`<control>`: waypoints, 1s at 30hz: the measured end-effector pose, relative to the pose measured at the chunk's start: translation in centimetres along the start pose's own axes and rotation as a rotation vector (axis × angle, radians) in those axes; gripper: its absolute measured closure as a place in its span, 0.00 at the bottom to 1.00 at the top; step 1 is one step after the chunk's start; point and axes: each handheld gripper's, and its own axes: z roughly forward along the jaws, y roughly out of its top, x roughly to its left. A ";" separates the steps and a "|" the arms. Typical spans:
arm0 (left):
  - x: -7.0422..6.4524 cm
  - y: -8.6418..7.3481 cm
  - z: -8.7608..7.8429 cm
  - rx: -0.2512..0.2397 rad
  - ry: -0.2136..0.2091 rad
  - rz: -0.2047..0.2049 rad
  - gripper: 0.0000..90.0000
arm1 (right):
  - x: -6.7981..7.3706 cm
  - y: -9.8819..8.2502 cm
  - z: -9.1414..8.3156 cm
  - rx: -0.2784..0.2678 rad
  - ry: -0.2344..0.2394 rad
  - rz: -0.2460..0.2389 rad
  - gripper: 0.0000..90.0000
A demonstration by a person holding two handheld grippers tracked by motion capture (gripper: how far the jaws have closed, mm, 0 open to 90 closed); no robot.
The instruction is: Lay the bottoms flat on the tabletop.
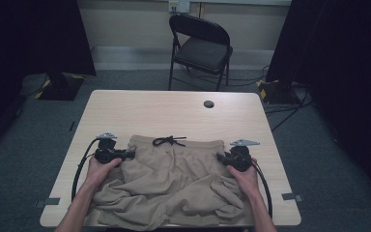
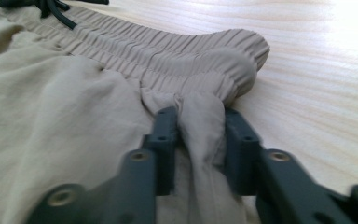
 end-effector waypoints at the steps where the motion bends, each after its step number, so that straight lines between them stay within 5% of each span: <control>1: 0.1 -0.1 0.0 -0.003 0.000 0.001 0.91 | -0.2 -0.1 -0.1 -0.004 0.012 0.010 0.90; 9: 0.2 0.1 -0.9 -0.056 -0.035 -0.030 0.96 | -0.2 0.3 -0.8 -0.045 0.047 0.033 0.96; 23: -2.9 3.3 -5.0 -0.237 -0.077 0.068 0.98 | 0.9 4.5 -5.8 -0.234 0.099 0.010 0.97; 30: -3.9 6.4 -7.8 -0.311 -0.072 0.116 0.98 | 1.8 8.2 -8.7 -0.328 0.099 -0.030 0.97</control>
